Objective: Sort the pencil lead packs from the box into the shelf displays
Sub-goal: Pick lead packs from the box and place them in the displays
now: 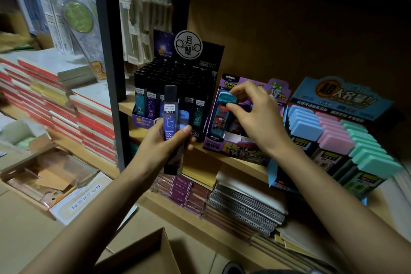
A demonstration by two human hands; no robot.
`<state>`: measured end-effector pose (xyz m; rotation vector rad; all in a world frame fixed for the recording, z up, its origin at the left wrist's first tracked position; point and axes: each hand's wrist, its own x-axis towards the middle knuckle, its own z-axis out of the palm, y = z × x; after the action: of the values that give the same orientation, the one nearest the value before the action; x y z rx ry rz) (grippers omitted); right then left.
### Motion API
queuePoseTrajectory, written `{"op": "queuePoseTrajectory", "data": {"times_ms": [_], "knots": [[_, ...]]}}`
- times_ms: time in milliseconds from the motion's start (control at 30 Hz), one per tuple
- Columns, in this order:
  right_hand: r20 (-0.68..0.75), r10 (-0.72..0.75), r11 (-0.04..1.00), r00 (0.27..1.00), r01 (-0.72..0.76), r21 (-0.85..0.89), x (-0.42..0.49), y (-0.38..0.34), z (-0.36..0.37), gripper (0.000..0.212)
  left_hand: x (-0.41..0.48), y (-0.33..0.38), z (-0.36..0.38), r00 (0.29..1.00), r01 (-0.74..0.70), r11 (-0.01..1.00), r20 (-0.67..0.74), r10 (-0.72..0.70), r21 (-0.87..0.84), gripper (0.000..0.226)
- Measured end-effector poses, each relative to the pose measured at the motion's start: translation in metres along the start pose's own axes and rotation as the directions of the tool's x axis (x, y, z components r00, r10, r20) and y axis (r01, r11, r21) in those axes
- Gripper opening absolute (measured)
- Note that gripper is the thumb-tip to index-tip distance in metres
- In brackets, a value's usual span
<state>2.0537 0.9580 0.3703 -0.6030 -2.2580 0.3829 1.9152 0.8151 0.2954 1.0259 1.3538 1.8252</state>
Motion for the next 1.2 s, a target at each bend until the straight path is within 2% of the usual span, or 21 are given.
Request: {"op": "queuePoseTrajectory", "data": {"times_ms": [167, 300, 367, 433, 500, 600, 733, 900, 1067, 1200], "knots": [[0.047, -0.119, 0.923, 0.992, 0.128, -0.363, 0.000, 0.004, 0.009, 0.029, -0.002, 0.001, 0.006, 0.997, 0.032, 0.998, 0.073, -0.029, -0.045, 0.027], [0.087, -0.158, 0.873, 0.984, 0.181, -0.453, -0.001, -0.001, 0.006, 0.035, -0.007, 0.005, 0.013, 0.991, 0.046, 0.994, 0.133, -0.032, -0.099, 0.025], [0.055, -0.163, 0.908, 0.985, 0.172, -0.382, -0.007, -0.007, 0.003, 0.034, -0.008, 0.007, 0.017, 0.988, 0.036, 0.995, 0.153, -0.021, -0.094, 0.025], [0.036, -0.135, 0.971, 0.990, 0.140, -0.194, -0.020, -0.018, 0.002, 0.032, -0.010, 0.009, 0.021, 0.985, 0.026, 0.995, 0.174, -0.010, -0.092, 0.025], [0.106, -0.110, 0.993, 0.988, 0.113, -0.020, -0.040, -0.029, 0.006, 0.033, -0.011, 0.009, 0.023, 0.980, 0.032, 0.994, 0.199, -0.011, -0.103, 0.027], [0.168, -0.047, 0.992, 0.985, 0.026, 0.126, -0.062, -0.036, 0.013, 0.028, -0.012, 0.007, 0.024, 0.962, 0.057, 0.996, 0.272, -0.035, -0.074, 0.028], [0.222, 0.169, 0.894, 0.960, -0.244, 0.375, -0.066, -0.035, 0.010, 0.011, -0.013, -0.001, 0.020, 0.944, 0.074, 0.997, 0.320, -0.073, 0.010, 0.030], [0.182, 0.214, 0.860, 0.960, -0.273, 0.430, -0.052, -0.027, -0.016, 0.015, -0.010, -0.010, 0.015, 0.980, 0.066, 0.998, 0.186, -0.068, 0.017, 0.029], [-0.008, 0.197, 0.939, 0.980, -0.186, 0.289, -0.035, -0.008, -0.060, 0.022, -0.008, -0.010, 0.007, 0.993, 0.056, 0.994, 0.098, -0.065, 0.094, 0.026], [-0.098, 0.199, 0.964, 0.975, -0.177, 0.200, -0.025, 0.007, -0.073, 0.014, -0.010, -0.010, 0.008, 0.993, 0.032, 0.991, 0.112, -0.047, 0.130, 0.026]]}}
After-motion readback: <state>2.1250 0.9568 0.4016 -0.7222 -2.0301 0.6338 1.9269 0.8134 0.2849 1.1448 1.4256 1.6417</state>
